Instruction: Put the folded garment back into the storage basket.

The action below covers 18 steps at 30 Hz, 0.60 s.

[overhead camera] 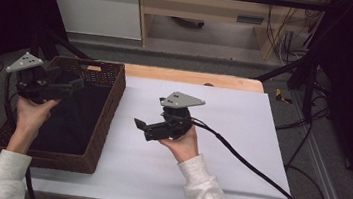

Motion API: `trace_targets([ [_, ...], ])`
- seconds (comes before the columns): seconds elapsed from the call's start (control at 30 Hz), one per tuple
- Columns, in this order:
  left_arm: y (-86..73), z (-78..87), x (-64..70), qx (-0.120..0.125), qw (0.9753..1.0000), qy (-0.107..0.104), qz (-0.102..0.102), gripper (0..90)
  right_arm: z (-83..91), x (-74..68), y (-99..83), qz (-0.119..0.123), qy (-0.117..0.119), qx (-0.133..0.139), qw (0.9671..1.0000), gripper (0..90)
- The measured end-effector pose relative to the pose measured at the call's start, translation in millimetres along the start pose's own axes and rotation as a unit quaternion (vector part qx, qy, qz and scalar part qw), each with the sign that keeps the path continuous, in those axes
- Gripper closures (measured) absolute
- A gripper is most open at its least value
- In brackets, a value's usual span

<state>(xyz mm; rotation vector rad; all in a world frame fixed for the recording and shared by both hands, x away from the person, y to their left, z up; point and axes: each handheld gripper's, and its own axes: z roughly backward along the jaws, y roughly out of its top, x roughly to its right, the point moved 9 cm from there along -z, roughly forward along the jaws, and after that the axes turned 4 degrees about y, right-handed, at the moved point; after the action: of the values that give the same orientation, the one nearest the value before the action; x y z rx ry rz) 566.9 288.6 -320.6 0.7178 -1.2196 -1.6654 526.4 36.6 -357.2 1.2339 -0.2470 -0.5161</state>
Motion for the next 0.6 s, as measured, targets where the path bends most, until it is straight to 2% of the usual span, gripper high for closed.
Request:
trace_targets([
  [0.1,-1.3,-1.2,18.9,0.006,0.9998,-0.018,-0.005,3.2,14.9,9.6,-7.1,-0.004,-0.001,-0.002,1.0,1.1],
  [0.3,-7.2,-3.1,60.6,0.017,0.9983,-0.043,-0.034,1.4,45.8,24.4,-17.2,-0.009,0.005,0.006,0.9999,0.4],
  [0.5,-18.7,-5.5,98.2,0.022,0.9951,-0.087,-0.041,1.3,75.1,37.8,-26.1,-0.017,0.004,0.027,0.9995,0.5],
  [0.6,-26.7,-6.7,113.4,0.02,0.9936,-0.101,-0.048,1.3,87.6,42.9,-31.6,-0.021,0.005,0.032,0.9992,0.7],
])
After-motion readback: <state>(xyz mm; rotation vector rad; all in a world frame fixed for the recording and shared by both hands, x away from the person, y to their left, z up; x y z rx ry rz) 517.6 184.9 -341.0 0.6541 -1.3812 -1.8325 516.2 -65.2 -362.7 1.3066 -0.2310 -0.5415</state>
